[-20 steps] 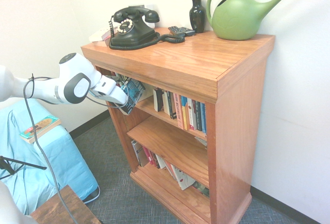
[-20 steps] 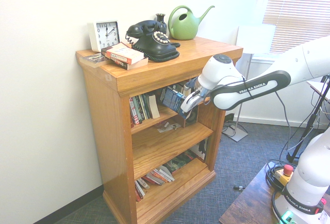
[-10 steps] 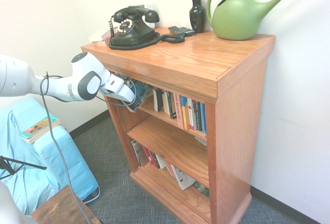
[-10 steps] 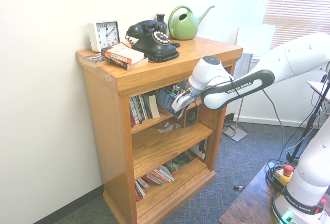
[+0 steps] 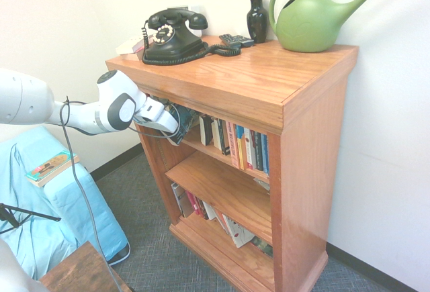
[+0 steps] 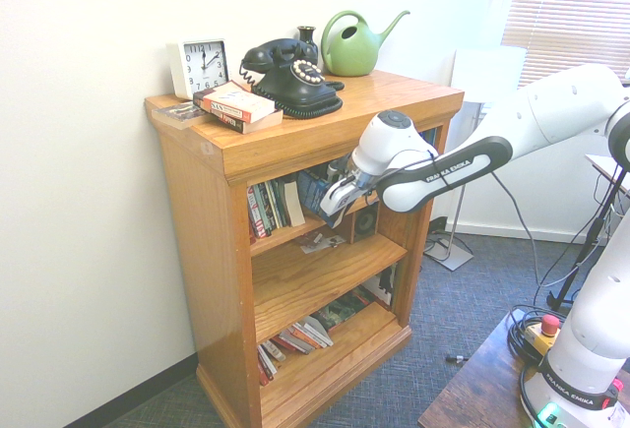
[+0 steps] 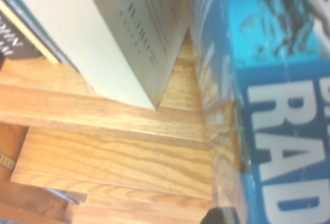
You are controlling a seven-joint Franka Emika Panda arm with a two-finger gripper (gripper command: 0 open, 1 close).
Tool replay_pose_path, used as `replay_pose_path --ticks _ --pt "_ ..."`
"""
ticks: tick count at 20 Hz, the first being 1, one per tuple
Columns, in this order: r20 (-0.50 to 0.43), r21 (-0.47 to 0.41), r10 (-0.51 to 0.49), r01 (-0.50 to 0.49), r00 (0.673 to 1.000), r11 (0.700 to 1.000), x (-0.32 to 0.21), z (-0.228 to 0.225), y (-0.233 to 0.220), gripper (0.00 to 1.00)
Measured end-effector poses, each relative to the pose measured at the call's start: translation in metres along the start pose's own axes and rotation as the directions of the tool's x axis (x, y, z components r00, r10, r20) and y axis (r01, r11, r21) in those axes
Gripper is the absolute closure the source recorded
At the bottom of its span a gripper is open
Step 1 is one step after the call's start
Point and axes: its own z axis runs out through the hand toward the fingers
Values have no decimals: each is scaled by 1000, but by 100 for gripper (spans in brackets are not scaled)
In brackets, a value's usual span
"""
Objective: Put the book on the shelf
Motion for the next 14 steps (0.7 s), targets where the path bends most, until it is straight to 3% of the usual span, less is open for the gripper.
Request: replay_pose_path --ticks 12,13,14 --pt "-35 7 -30 30 999 1000 -6 7 -7 100" --pt "-33 8 -30 30 999 1000 -7 8 -8 0" --pt "-32 9 -30 31 999 999 -8 8 -10 0"
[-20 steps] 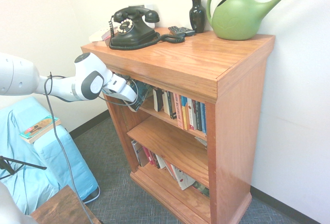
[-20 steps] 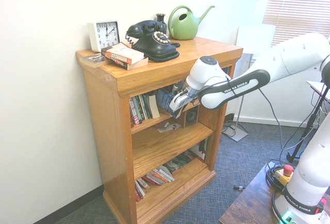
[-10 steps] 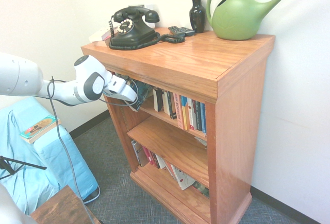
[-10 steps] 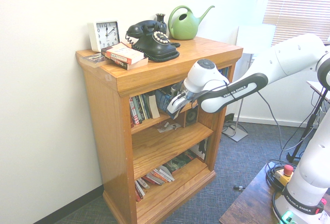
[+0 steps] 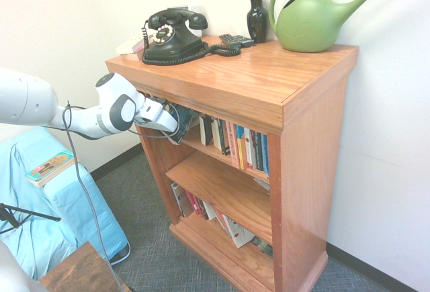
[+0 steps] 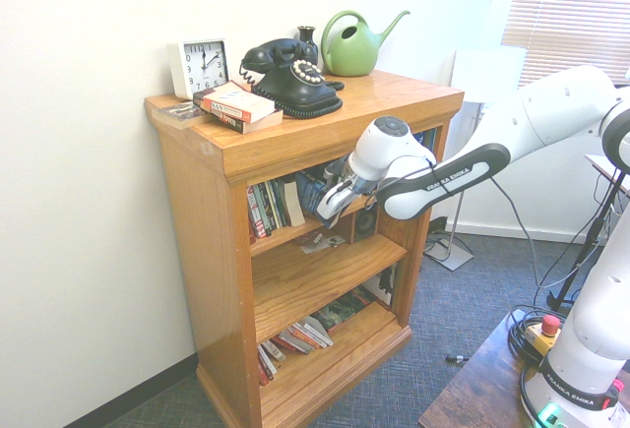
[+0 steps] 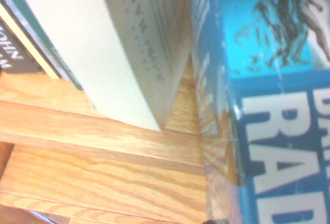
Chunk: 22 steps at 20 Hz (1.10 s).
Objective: Put the book on the shelf
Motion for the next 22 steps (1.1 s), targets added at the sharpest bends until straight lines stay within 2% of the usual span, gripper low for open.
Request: replay_pose_path --ticks 10,22 --pt "6 9 -5 5 1000 1000 11 16 -16 0" --pt "26 -10 -20 21 999 1000 -6 19 -8 0"
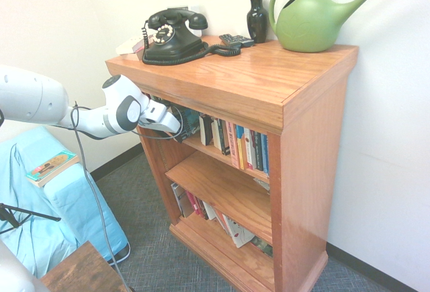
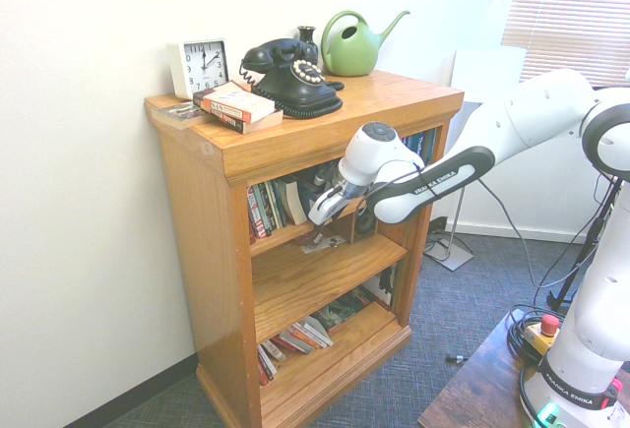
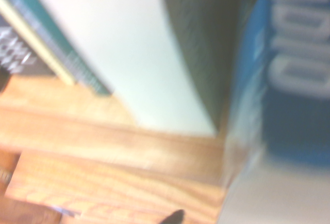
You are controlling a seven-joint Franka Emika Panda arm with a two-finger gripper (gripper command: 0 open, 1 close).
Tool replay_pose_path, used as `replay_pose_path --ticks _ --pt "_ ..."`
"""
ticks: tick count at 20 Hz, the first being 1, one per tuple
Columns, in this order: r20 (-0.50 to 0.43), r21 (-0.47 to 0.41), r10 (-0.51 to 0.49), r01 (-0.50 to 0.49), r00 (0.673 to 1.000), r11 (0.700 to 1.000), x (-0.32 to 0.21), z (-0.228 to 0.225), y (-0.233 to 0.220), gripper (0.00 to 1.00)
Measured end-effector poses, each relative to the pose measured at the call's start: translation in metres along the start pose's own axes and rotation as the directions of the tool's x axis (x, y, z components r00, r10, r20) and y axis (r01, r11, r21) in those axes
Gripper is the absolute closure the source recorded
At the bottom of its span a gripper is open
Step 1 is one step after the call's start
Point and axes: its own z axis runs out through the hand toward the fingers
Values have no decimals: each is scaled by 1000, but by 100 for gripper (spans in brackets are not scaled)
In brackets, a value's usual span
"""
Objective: Put the book on the shelf
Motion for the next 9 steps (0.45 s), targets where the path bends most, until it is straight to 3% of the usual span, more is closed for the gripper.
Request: replay_pose_path --ticks 9 --pt "1 -75 -30 30 1000 997 -40 -27 62 0"
